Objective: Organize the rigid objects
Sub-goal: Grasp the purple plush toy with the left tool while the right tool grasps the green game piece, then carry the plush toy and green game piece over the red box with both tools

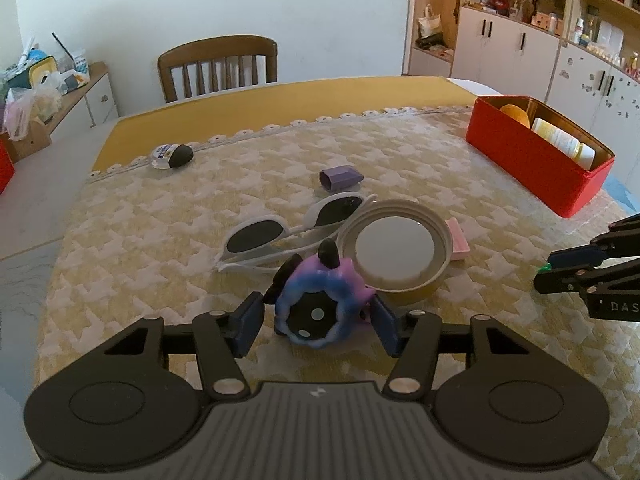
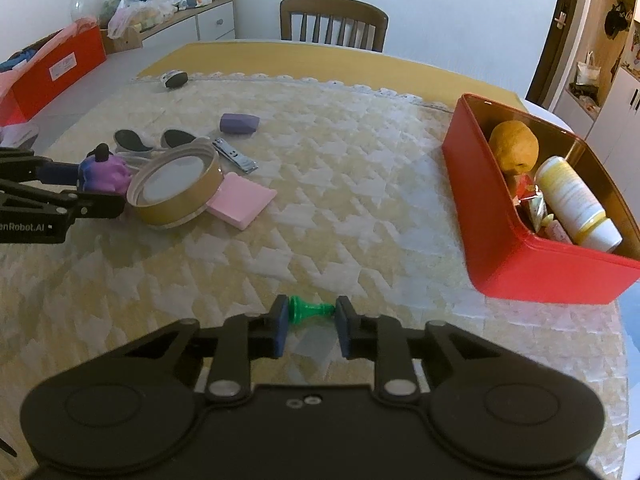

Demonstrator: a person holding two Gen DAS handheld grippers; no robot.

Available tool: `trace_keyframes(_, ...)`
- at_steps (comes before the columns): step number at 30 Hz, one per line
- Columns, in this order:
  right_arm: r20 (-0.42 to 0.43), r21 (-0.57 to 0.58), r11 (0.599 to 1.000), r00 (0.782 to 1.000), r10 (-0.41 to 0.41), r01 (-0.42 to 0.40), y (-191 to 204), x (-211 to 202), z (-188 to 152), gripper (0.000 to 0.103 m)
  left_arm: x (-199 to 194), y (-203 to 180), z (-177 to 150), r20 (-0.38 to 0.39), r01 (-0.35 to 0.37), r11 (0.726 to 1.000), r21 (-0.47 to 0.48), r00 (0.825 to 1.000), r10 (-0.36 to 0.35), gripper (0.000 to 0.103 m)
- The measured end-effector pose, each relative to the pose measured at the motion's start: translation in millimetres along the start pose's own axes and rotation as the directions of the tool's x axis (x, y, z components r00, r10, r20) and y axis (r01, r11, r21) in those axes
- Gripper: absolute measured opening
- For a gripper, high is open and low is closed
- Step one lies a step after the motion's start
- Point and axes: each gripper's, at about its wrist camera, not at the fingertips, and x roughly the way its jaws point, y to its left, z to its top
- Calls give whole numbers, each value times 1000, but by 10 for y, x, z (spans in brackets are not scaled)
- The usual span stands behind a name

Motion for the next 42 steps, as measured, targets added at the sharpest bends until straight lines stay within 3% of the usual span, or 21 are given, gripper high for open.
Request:
trace_keyframes(13, 69, 35, 999, 997, 37, -39, -130, -398, 75, 23, -261, -31, 45, -11, -7, 999, -52, 1000, 6, 58)
trace_keyframes(19, 92, 14, 999, 995, 37, -38, -193, -611, 147, 23, -459, -126, 164, -19, 28, 997, -79, 999, -29, 57)
trace_keyframes(31, 168, 14, 1000, 986, 14, -16, -554, -924, 340, 23, -624, -574, 587, -7, 86, 994, -73, 996, -87, 58)
trace_keyframes(42, 191, 14, 1000, 982, 1, -4, -1087, -946, 380, 23, -521, -1299, 1086, 42, 129, 992, 8, 991, -130, 58)
